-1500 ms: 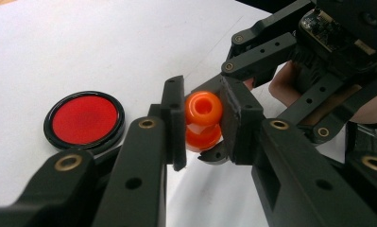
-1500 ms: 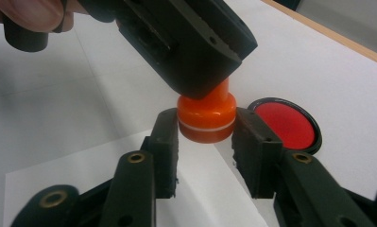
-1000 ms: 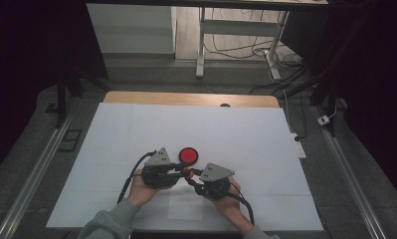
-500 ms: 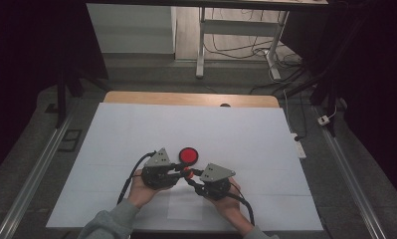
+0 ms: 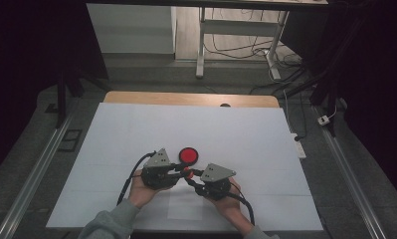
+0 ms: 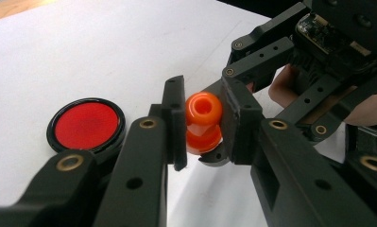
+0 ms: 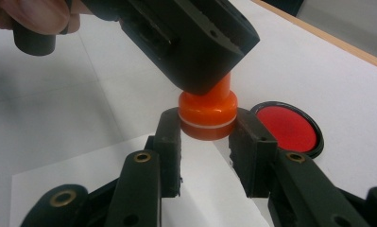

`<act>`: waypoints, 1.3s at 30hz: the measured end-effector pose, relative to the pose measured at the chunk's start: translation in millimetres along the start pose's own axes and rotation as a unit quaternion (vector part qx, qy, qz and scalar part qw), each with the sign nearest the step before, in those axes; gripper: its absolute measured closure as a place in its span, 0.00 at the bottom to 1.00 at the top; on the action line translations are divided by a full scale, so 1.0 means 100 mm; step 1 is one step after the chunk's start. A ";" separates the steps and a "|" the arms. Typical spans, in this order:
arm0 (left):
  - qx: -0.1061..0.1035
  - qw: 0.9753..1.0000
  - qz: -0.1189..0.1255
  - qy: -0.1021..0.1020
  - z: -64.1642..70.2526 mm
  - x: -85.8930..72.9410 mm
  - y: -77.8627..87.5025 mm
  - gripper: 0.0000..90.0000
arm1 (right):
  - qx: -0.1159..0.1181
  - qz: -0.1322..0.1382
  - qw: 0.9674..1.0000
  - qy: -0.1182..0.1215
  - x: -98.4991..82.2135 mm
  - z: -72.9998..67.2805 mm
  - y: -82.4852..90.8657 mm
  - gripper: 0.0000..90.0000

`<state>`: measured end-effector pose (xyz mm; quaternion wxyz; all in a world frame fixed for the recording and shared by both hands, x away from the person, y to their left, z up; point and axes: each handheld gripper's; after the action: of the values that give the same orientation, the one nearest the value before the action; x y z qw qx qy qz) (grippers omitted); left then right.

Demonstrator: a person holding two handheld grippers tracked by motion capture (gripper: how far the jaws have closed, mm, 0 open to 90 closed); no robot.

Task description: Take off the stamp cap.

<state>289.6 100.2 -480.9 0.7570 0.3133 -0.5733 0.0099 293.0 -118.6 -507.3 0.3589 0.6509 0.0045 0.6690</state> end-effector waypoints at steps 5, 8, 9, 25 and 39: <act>0.002 1.000 0.001 -0.005 0.01 0.00 0.01 0.81 | 0.004 0.004 1.000 0.000 0.00 0.01 0.01 0.72; 0.002 1.000 0.000 -0.006 0.01 0.00 0.00 0.81 | 0.005 0.003 1.000 0.000 0.00 0.01 0.01 0.72; 0.002 1.000 0.000 -0.006 0.01 0.00 0.01 0.81 | 0.005 0.003 1.000 0.000 0.00 0.01 0.01 0.72; -0.007 1.000 0.004 0.005 -0.01 -0.01 0.01 0.81 | 0.004 0.005 1.000 0.005 0.00 0.00 0.01 0.72; -0.010 1.000 0.000 0.014 -0.02 -0.02 0.00 0.81 | 0.004 -0.001 1.000 0.006 -0.01 0.00 0.00 0.72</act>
<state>290.2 102.0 -482.6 0.7676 0.3058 -0.5631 0.0088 292.6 -119.4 -508.0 0.3570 0.6482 0.0098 0.6725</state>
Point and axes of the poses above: each handheld gripper's, and its own axes: y roughly backward along the jaws, x roughly out of its top, z roughly to its right, and after that the axes turned 2 degrees about -x, right-handed
